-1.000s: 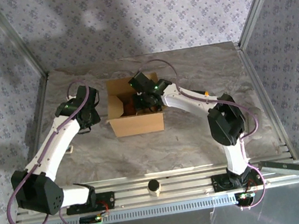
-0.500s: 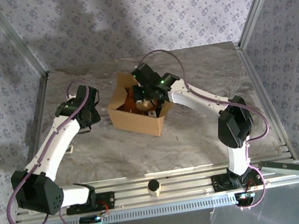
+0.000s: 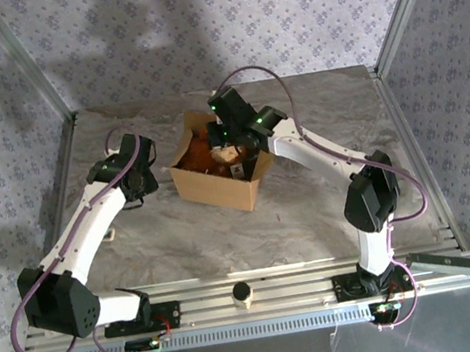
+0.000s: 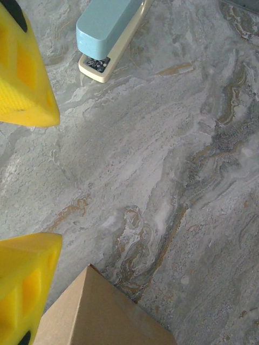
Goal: Unpack the express box
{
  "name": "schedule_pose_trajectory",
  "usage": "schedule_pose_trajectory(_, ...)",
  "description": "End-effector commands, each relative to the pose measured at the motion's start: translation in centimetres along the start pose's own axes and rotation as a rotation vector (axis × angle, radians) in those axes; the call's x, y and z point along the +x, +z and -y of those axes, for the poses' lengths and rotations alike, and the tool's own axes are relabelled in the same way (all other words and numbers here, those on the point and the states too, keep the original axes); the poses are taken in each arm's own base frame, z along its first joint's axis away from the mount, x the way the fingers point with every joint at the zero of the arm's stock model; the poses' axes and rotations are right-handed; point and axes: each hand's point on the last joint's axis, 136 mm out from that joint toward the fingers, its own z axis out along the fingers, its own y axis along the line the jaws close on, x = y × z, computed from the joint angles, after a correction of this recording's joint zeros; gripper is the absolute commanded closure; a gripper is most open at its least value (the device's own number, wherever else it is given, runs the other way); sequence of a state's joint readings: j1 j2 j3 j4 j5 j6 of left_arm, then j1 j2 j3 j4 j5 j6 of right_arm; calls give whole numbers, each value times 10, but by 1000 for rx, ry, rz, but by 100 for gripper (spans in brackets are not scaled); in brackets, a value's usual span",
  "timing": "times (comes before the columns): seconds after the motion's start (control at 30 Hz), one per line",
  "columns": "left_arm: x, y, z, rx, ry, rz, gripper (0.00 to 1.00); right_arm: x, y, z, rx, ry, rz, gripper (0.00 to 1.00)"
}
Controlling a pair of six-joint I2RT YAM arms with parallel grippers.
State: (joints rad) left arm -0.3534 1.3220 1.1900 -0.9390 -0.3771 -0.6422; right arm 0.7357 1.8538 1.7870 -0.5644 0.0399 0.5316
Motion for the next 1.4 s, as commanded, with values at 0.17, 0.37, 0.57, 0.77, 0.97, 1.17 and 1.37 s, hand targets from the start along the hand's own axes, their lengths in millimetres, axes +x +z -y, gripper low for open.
schedule_pose_trajectory(0.17,-5,-6,2,12,-15,16,46,-52,-65,-15,-67,-24,165,100)
schedule_pose_trajectory(0.37,-7,-5,3,8,-11,16,46,-71,-97,-9,-67,-28,234,100)
schedule_pose_trajectory(0.57,-8,-4,4,6,-5,13,46,-84,-131,1,-52,-26,293,100)
schedule_pose_trajectory(0.77,-13,-6,6,4,5,18,46,-87,-176,22,-9,-13,355,100)
schedule_pose_trajectory(0.97,-16,-6,7,4,3,25,46,-73,-221,61,76,41,416,100)
schedule_pose_trajectory(1.17,-17,-7,9,14,-3,26,46,-56,-265,104,162,113,473,100)
schedule_pose_trajectory(1.37,-17,-9,8,16,-6,28,46,-27,-289,144,319,119,468,100)
